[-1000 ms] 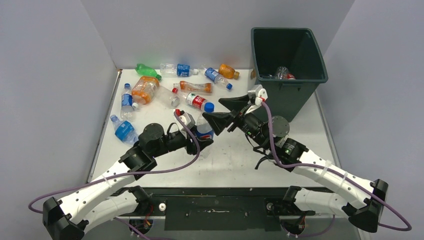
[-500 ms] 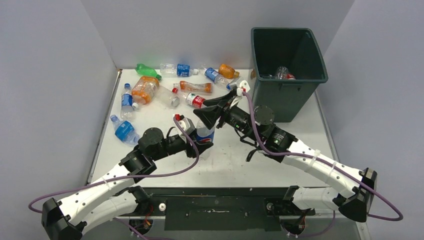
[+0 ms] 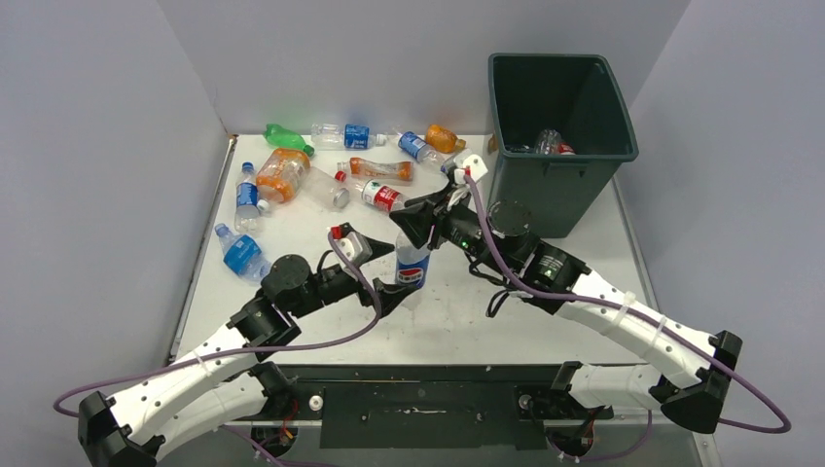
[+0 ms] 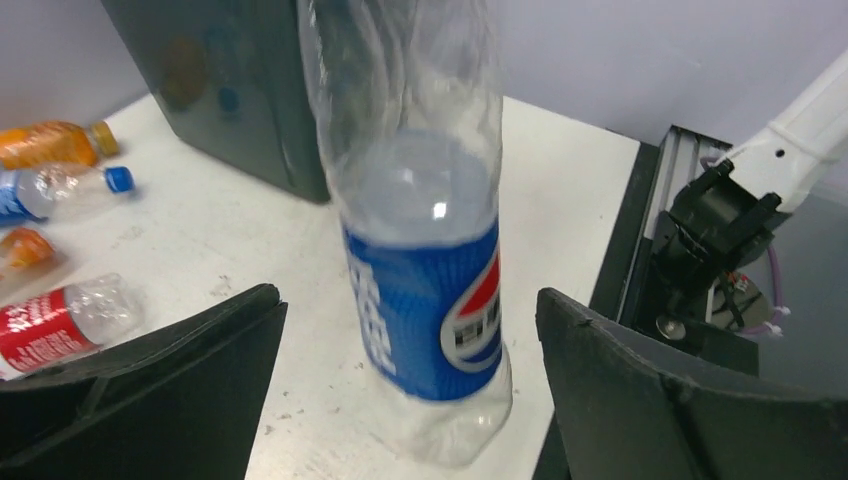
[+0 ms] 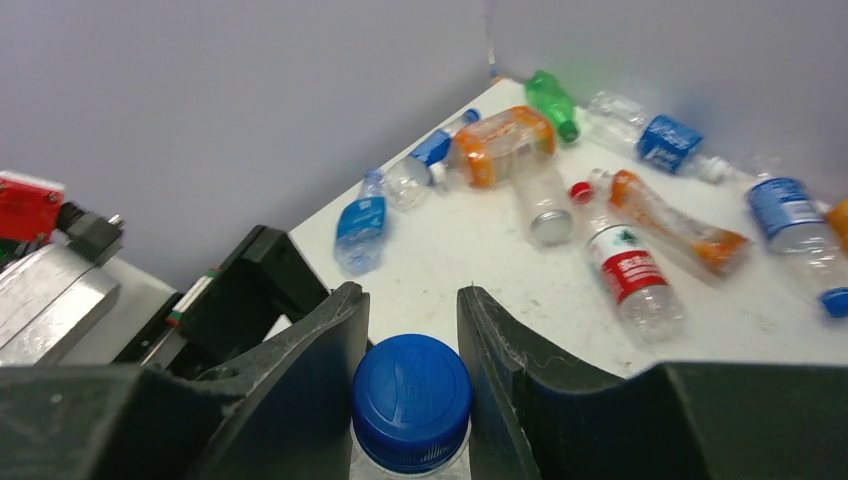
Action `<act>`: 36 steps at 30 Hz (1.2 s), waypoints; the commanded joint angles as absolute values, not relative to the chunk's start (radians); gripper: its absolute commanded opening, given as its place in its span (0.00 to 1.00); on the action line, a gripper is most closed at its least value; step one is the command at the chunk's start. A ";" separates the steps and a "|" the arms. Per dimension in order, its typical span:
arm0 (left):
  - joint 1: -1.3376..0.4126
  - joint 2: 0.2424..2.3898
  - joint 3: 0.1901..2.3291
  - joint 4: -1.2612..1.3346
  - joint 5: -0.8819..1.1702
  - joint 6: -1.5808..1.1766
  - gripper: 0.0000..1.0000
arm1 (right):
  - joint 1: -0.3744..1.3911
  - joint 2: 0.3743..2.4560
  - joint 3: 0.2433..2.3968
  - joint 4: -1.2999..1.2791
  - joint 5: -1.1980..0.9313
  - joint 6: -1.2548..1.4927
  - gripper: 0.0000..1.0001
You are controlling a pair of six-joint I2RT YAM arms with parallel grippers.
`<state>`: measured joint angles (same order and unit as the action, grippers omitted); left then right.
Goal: Put the plastic bottles in the bin
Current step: Place the plastic bottle in the trash bin.
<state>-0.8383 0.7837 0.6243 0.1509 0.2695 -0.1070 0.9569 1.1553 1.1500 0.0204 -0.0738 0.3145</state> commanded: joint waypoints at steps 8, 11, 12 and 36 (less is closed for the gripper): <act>-0.844 0.724 0.602 0.285 0.115 -0.064 0.96 | 0.904 1.081 1.508 0.229 0.564 -0.123 0.05; -0.845 0.715 0.594 0.290 0.080 -0.053 0.96 | 0.844 1.121 1.477 0.526 0.678 -0.253 0.05; -0.846 0.709 0.587 0.296 0.066 -0.048 0.96 | 0.824 1.147 1.503 0.604 0.722 -0.303 0.05; -0.863 0.703 0.562 0.300 -0.174 0.046 0.96 | 0.206 1.766 1.904 0.673 0.517 0.159 0.93</act>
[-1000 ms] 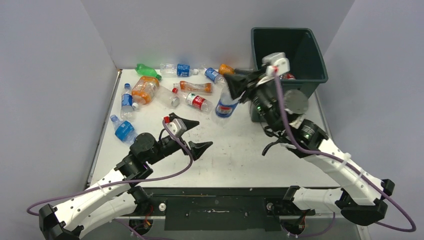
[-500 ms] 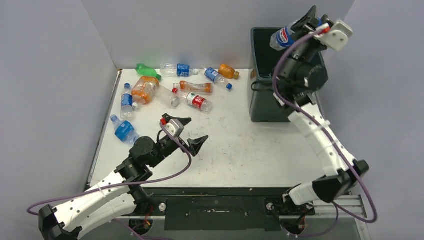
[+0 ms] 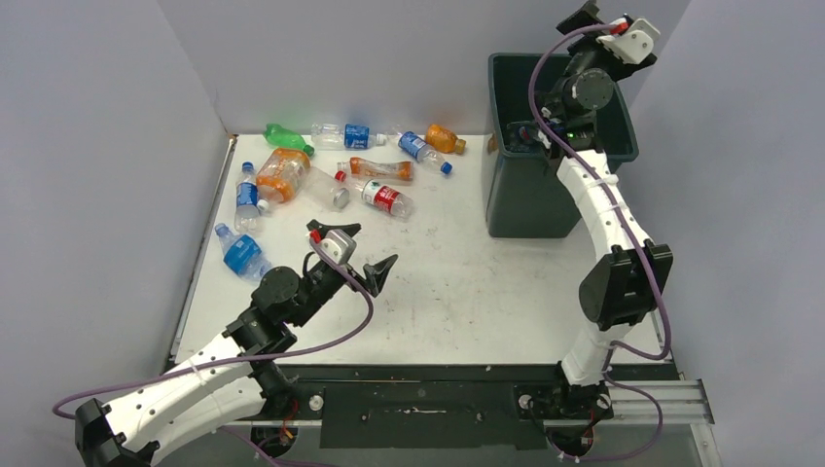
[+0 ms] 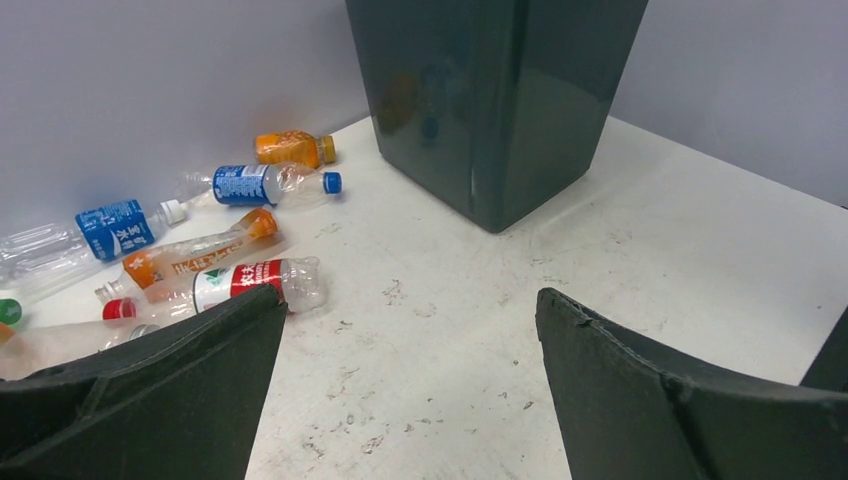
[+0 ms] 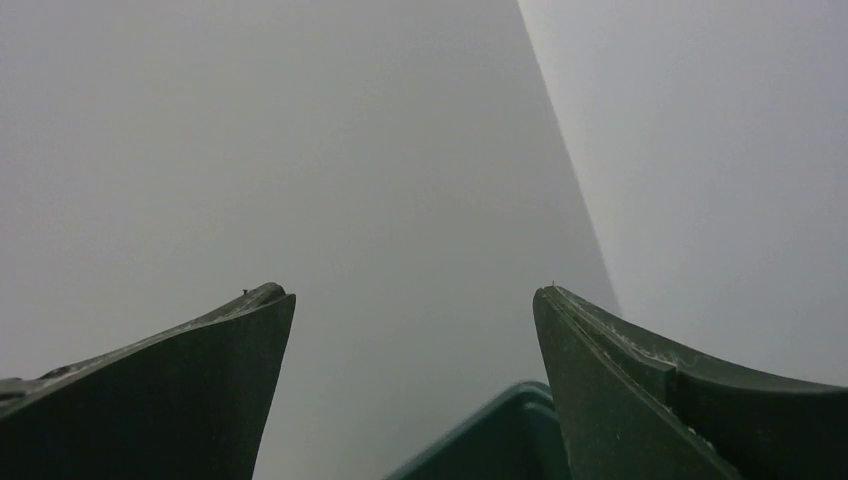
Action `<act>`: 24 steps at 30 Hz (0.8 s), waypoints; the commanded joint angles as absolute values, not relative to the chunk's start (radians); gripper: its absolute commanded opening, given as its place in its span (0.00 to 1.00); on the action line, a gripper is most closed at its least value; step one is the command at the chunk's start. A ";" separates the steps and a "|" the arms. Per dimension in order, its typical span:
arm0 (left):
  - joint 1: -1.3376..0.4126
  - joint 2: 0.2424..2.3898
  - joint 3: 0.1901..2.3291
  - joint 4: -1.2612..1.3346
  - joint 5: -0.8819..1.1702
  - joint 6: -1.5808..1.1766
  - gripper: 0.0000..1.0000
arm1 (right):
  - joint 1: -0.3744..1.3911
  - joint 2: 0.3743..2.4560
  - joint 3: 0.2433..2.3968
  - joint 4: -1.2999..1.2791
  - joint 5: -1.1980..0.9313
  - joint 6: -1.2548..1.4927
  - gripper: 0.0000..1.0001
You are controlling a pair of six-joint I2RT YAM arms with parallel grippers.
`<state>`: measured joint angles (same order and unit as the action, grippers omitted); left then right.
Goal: Put the plastic bottles in the bin
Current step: Place the plastic bottle in the trash bin.
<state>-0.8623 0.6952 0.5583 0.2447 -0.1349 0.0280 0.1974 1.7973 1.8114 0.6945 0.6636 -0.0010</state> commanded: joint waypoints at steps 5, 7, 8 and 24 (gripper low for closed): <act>-0.856 0.703 0.574 0.285 -0.227 0.037 0.96 | 0.368 1.661 1.868 0.651 0.449 0.113 0.90; -0.855 0.698 0.573 0.286 -0.271 0.038 0.96 | 0.437 1.587 1.803 0.594 0.392 0.127 0.90; -0.854 0.696 0.574 0.284 -0.300 0.038 0.96 | 0.464 1.538 1.748 0.570 0.351 0.154 0.90; -0.842 0.663 0.586 0.291 -0.883 0.116 0.96 | 0.785 1.220 0.870 0.466 0.129 0.358 0.91</act>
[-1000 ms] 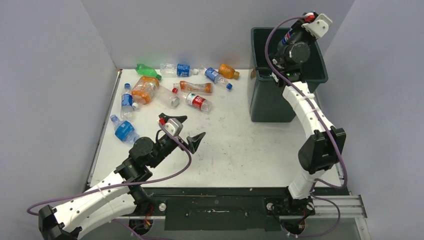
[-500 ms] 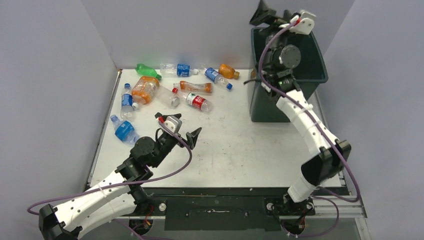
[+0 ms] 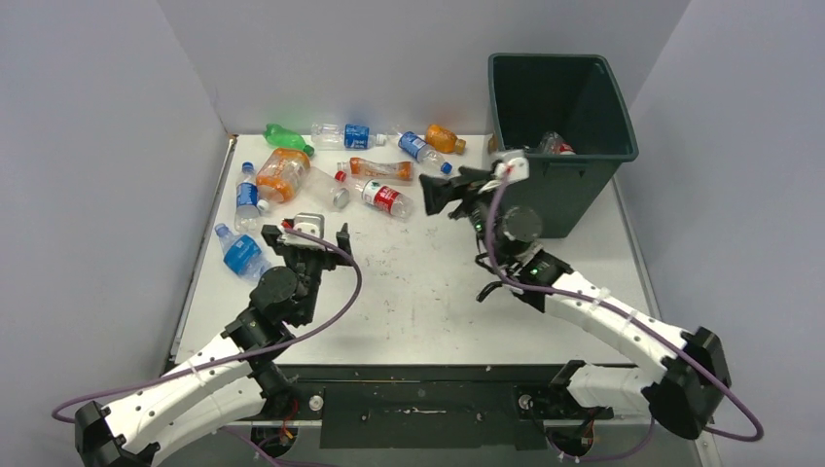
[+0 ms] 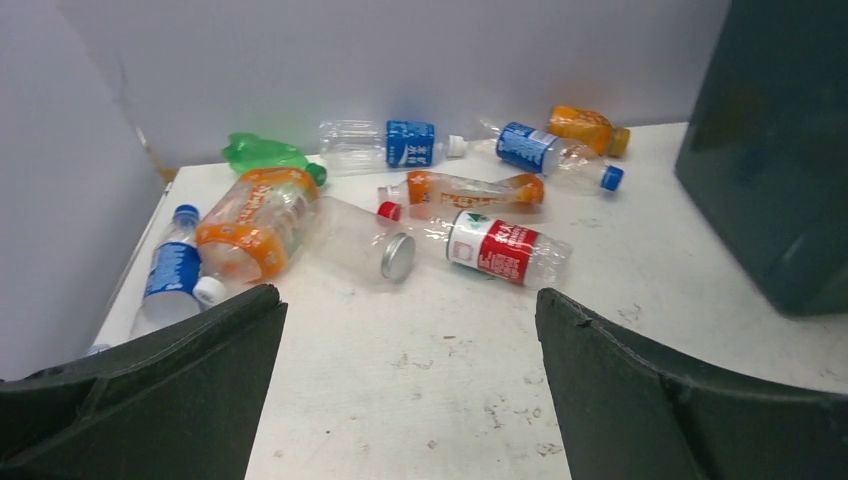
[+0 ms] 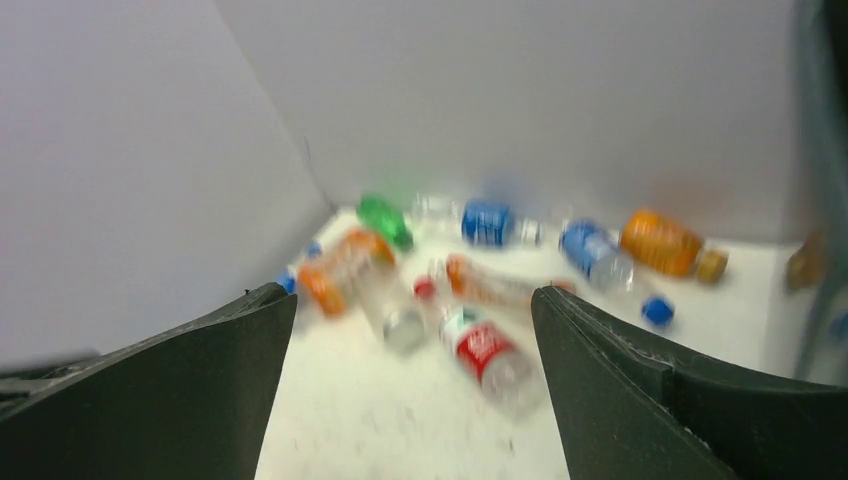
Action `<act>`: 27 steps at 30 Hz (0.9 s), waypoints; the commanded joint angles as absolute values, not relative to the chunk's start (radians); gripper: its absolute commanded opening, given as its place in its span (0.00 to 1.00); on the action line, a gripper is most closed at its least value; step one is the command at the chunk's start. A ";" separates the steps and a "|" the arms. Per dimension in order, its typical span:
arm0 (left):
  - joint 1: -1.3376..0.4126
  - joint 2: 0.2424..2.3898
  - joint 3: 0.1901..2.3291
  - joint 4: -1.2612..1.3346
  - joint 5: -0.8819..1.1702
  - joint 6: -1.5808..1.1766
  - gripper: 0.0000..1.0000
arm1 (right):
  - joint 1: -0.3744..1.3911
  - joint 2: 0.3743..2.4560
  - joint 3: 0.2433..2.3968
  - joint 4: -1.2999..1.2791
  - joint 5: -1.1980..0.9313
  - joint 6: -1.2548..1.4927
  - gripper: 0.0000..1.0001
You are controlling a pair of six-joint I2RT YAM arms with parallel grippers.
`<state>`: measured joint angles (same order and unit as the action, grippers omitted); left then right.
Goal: Put the plastic bottles in the bin
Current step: Place the plastic bottle in the trash bin.
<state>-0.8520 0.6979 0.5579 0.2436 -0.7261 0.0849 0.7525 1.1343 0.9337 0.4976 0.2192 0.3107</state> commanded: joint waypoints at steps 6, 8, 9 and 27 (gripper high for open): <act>-0.830 0.596 0.558 0.326 -0.859 0.152 0.96 | 0.789 1.531 0.983 0.411 0.051 0.301 0.91; -0.828 0.590 0.540 0.349 -0.826 0.176 0.96 | 0.789 1.649 1.023 0.444 0.053 0.273 0.91; -0.827 0.596 0.537 0.349 -0.816 0.184 0.96 | 0.787 1.695 1.047 0.455 0.058 0.254 0.90; -0.829 0.620 0.555 0.303 -0.699 0.126 0.96 | 0.648 2.212 1.552 0.342 -0.144 0.067 0.90</act>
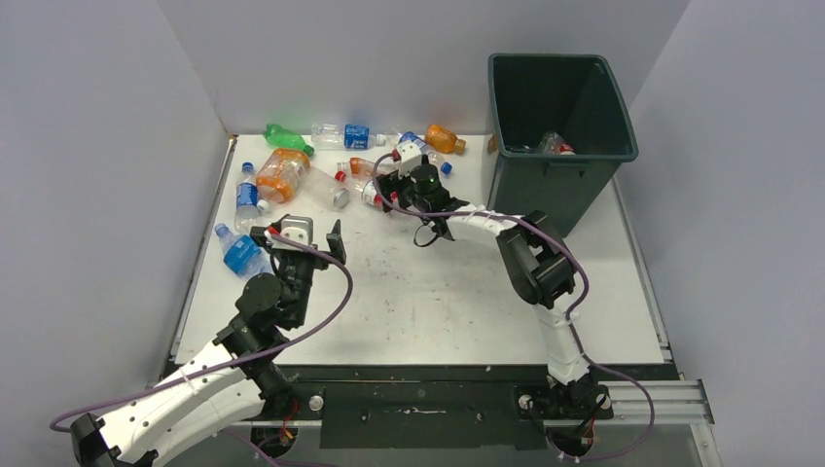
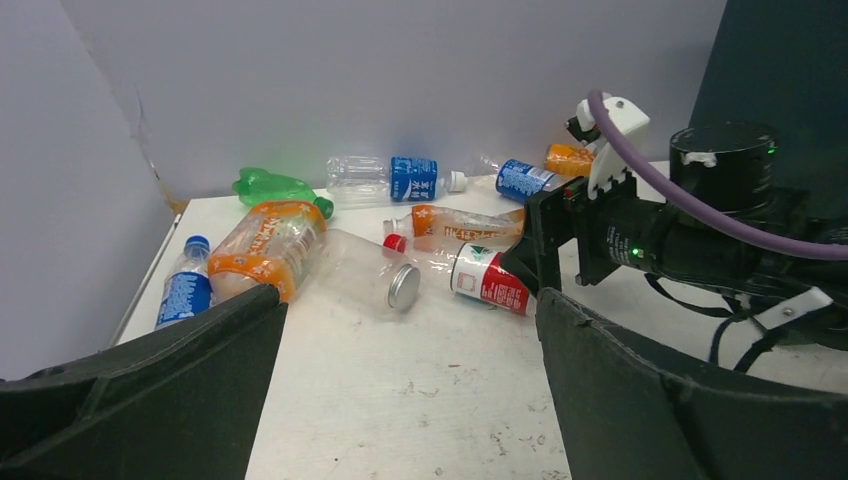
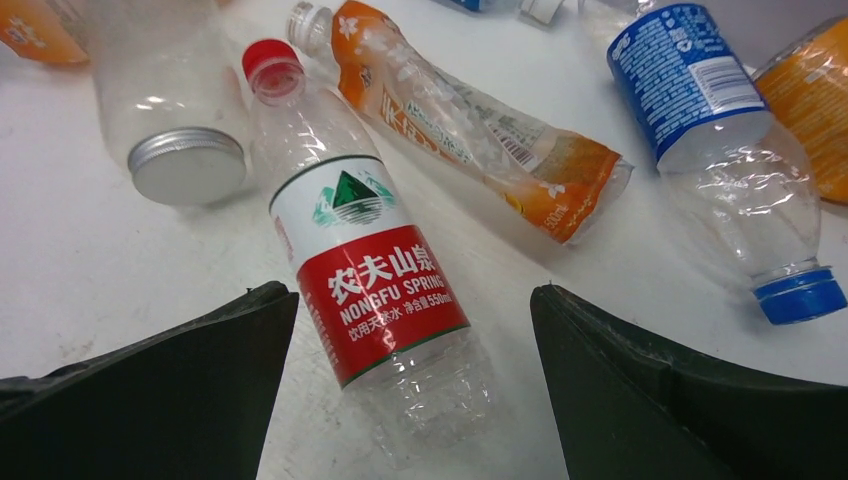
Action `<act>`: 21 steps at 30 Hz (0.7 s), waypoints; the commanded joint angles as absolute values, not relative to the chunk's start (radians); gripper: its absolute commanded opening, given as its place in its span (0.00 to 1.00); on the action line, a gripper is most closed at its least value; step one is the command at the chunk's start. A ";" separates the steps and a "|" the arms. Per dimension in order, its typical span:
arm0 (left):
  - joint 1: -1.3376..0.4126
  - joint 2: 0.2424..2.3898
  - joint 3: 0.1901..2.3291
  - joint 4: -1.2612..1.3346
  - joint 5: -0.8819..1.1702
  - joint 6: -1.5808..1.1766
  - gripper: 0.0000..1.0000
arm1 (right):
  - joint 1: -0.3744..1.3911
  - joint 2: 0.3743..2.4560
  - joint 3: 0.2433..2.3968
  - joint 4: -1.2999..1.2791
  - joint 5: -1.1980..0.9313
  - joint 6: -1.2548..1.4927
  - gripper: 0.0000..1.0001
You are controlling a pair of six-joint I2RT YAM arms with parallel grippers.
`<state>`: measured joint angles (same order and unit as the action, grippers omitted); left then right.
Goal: Put the plastic bottles in the bin
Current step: Place the plastic bottle in the trash bin, then pick up the plastic bottle at the center of the board.
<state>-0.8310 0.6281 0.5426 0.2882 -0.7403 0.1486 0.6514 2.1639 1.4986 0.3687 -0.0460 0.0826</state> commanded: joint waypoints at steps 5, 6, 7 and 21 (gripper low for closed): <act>-0.830 0.621 0.558 0.298 -0.678 0.115 0.96 | 0.660 2.253 1.586 0.331 -0.195 0.091 0.90; -0.829 0.621 0.560 0.297 -0.675 0.114 0.96 | 0.663 2.263 1.594 0.322 -0.195 0.093 0.90; -0.829 0.620 0.560 0.295 -0.674 0.113 0.96 | 0.666 2.274 1.602 0.313 -0.188 0.095 0.90; -0.830 0.602 0.557 0.298 -0.672 0.125 0.96 | 0.689 2.250 1.500 0.382 -0.141 0.090 0.54</act>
